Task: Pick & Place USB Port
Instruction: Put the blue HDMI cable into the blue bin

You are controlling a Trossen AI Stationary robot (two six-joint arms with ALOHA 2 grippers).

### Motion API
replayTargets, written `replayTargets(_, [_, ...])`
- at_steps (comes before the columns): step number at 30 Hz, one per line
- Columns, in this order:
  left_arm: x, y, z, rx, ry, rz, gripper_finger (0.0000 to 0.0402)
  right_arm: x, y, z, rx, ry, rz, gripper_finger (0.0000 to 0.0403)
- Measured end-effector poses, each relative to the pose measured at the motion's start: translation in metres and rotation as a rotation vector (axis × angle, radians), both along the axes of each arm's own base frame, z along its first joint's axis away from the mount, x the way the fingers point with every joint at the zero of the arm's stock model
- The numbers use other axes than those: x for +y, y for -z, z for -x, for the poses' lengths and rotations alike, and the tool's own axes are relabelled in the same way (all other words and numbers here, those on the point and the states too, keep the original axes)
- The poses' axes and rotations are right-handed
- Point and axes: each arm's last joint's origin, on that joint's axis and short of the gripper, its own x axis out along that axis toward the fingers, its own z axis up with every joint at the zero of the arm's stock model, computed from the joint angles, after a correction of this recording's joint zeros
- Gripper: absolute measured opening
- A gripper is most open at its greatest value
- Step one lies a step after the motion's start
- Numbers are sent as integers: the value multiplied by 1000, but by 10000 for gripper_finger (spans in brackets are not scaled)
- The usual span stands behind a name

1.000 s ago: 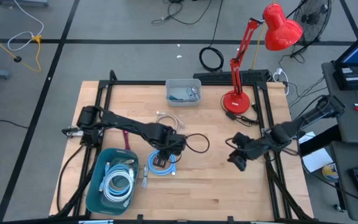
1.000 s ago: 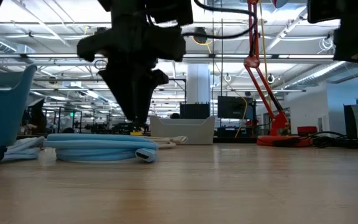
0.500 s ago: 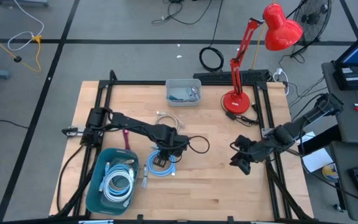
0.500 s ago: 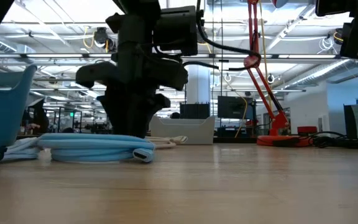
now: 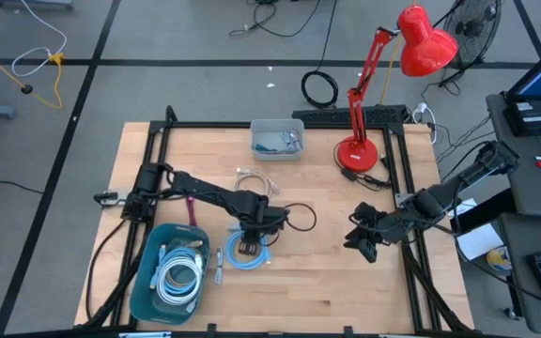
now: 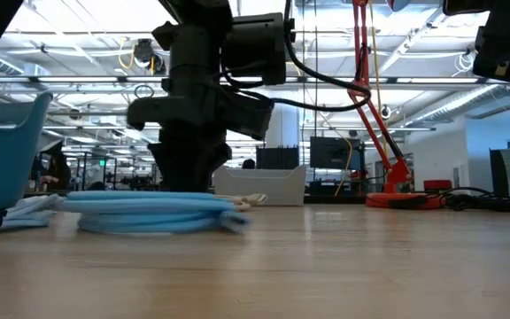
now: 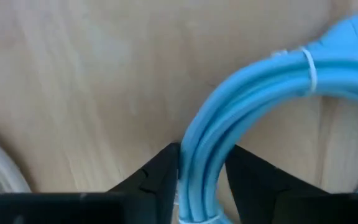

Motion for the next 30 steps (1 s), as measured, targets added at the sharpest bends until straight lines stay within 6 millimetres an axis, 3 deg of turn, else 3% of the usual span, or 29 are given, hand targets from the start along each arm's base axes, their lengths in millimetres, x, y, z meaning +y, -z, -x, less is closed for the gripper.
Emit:
replayTargets(6, [14,0,-1,19,-168,84,42,0,0,0,-5,-2,0,130])
replayTargets(13, [28,-17,-4,-6,-361,108,40,0,-1,-1,-13,-3,1,130])
replayTargets(17, [37,-61,-1,-93,-498,121,39,1,-3,-2,-43,3,10,130])
replayTargets(22, [47,-128,19,-191,-718,115,39,1,-3,-3,-50,-2,14,130])
replayTargets(26, [43,-181,52,-244,-903,173,39,1,-3,-3,-58,-12,21,130])
replayTargets(30, [23,-202,90,-139,-1096,184,39,1,-3,-3,-58,-16,25,130])
